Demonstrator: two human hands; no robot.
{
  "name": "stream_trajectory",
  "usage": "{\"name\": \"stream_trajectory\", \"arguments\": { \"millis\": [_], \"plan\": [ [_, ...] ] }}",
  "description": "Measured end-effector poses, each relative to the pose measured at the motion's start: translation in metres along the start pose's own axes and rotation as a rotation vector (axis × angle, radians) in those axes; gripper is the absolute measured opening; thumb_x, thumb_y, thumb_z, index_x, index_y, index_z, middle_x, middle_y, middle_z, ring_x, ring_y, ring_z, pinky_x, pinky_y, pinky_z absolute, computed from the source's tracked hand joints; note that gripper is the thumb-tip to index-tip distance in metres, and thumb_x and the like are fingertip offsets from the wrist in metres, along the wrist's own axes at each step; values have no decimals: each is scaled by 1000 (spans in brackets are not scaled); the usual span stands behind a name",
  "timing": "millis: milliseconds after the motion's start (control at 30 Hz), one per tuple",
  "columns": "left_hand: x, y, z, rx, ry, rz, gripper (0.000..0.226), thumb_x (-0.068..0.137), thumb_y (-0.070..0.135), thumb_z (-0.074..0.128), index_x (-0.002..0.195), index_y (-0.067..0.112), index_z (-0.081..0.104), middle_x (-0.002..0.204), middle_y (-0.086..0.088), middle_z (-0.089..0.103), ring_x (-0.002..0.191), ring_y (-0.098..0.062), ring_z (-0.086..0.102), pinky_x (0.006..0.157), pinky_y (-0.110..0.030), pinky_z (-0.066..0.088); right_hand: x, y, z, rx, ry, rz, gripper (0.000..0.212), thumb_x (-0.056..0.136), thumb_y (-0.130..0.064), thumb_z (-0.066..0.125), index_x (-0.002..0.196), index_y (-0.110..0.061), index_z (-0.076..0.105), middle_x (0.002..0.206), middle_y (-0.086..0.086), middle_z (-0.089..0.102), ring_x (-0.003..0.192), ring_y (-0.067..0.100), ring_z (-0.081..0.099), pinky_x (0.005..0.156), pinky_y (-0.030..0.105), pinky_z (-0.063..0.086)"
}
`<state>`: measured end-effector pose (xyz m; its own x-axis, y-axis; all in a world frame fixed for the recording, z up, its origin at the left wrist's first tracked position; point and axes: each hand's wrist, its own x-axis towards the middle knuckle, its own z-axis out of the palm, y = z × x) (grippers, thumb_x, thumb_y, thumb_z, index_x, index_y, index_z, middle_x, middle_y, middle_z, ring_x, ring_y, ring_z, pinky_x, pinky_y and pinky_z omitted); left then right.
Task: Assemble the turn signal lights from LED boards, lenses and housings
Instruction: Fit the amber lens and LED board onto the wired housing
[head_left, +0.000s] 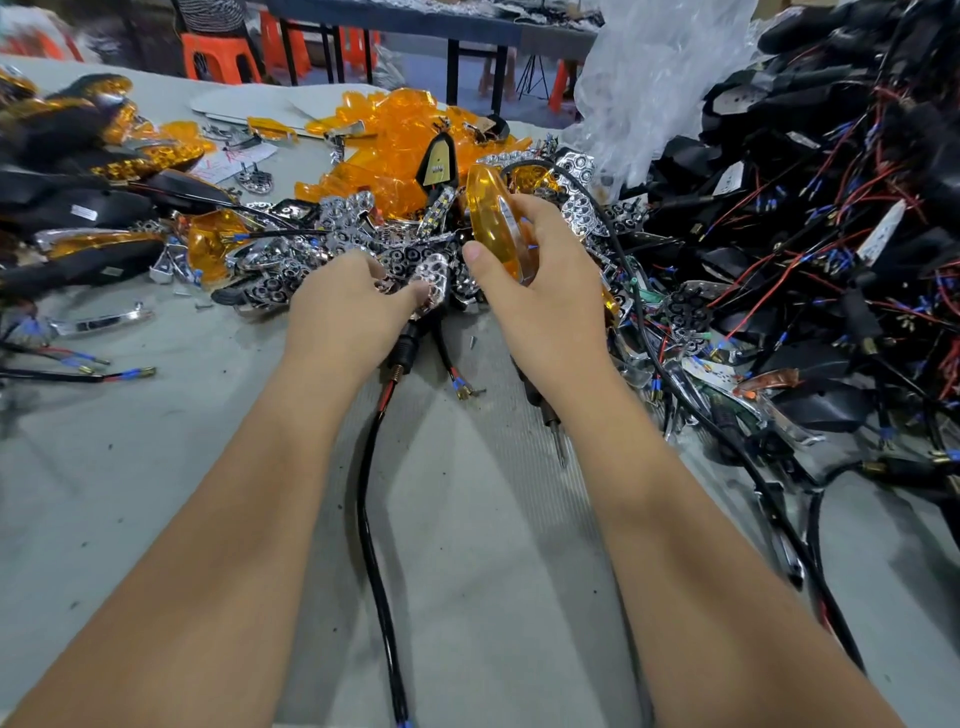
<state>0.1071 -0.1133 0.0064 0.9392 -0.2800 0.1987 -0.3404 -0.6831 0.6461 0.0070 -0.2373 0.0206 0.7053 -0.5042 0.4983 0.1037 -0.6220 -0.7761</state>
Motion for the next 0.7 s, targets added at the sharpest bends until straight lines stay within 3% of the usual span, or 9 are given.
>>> {"name": "stream_trajectory", "arguments": {
  "millis": [200,333,433,500,600,700],
  "plan": [
    [-1,2,8,-81,-23,1,52,83,54,71,121,21,62,106,0,71,105,-23,63,78,-32,42,0,-2,-5,79,47,56,26,92,-37,67,113,-35,53,94,-16,64,84,-8,57,71,5,42],
    [-3,4,11,-158,-104,38,51,85,47,72,127,20,63,101,1,69,97,-20,64,79,-31,43,2,-3,-6,176,96,112,26,91,-35,68,114,-32,56,95,-19,64,84,-9,59,71,4,43],
    [-3,6,12,-361,-208,74,40,89,34,72,124,16,66,107,-2,71,100,-18,67,93,-37,52,4,-3,-7,220,142,134,25,92,-34,68,114,-26,60,86,-19,60,75,-9,55,68,6,42],
    [-3,6,9,-477,-276,114,11,92,29,69,100,24,75,99,-2,75,92,-16,70,94,-39,54,4,-3,-8,249,160,155,22,92,-33,67,112,-26,61,82,-18,58,71,-6,53,69,12,44],
    [-7,9,5,-648,-361,106,12,90,30,67,85,30,78,97,-11,74,86,-17,64,92,-40,50,5,-6,-11,322,160,200,8,93,-26,66,99,-29,61,84,-10,59,77,8,56,78,30,50],
    [-10,13,7,-890,-430,61,26,96,12,59,83,24,79,96,-8,75,88,-16,68,88,-40,55,4,-9,-13,390,159,225,13,94,-16,62,89,-28,59,85,-3,58,79,16,55,76,31,47]
  ]
}}
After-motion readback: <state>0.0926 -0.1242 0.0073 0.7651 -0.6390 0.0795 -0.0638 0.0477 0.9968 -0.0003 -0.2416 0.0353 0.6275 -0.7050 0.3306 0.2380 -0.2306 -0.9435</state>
